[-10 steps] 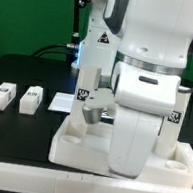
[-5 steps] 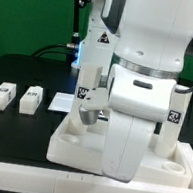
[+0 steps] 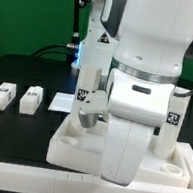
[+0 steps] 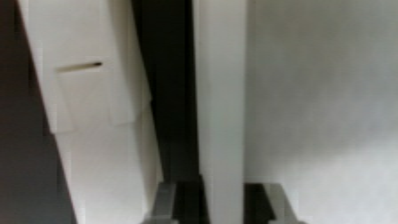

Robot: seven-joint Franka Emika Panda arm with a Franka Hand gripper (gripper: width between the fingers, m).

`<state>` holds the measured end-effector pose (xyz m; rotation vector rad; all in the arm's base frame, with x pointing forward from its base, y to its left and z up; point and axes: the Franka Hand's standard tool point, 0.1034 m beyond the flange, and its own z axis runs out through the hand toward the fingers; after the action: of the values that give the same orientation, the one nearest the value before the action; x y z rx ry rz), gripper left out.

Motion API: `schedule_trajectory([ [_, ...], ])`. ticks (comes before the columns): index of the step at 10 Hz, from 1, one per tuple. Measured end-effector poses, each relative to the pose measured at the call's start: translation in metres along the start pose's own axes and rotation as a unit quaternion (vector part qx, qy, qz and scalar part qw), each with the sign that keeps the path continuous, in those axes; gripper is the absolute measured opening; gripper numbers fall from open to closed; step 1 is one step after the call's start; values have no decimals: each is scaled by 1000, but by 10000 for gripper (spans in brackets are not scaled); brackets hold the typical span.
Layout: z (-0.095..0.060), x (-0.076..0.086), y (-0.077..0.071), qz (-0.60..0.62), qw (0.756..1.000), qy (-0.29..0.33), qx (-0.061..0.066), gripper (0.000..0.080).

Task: Assemble desk

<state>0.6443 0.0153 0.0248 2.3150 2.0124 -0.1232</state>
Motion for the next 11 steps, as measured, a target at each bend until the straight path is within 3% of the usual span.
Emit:
schedule_trajectory([
  [1,0,-1,-4,0,1000,-2,7,51],
  [2,-1,-2,-9,0,1000,-4,19,263],
  [3,-2,-3,-14,0,999,-8,31,263],
  [4,-8,-8,-18,7,999,-12,40,439],
  [5,-23,-12,-14,22,999,-12,34,439],
  [6,-33,-20,-13,32,999,-12,31,603],
  [8,-36,-32,-12,103,994,-18,30,636],
  [11,-36,-31,-12,204,978,-21,29,649],
])
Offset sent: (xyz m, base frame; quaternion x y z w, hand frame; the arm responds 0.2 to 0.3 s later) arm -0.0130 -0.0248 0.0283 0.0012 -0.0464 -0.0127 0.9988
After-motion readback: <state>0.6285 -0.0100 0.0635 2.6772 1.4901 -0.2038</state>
